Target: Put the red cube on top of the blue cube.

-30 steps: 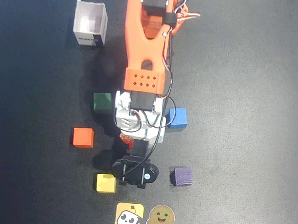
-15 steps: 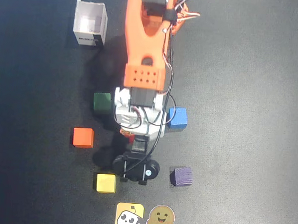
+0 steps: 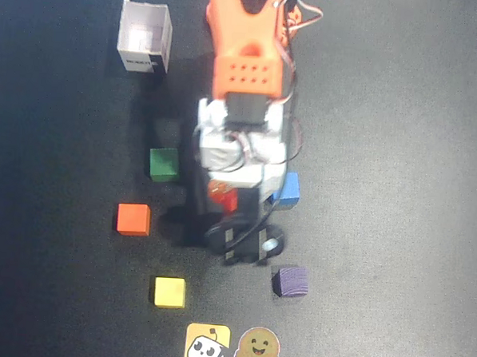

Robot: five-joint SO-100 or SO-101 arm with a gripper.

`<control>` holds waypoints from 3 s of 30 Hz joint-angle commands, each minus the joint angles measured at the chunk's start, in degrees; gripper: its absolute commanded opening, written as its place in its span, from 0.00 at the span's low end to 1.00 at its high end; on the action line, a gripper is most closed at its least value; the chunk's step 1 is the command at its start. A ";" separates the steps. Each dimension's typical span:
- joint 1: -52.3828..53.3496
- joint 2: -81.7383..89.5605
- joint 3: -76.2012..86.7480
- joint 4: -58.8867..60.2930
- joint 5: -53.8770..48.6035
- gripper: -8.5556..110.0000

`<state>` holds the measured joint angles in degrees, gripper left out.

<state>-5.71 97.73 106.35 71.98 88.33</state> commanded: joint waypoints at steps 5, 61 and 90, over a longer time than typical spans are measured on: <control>-6.06 8.88 6.77 -3.25 2.64 0.11; -13.01 14.50 27.07 -18.19 8.96 0.11; -13.62 14.59 26.81 -18.28 10.72 0.21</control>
<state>-18.90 111.45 133.68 54.32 98.70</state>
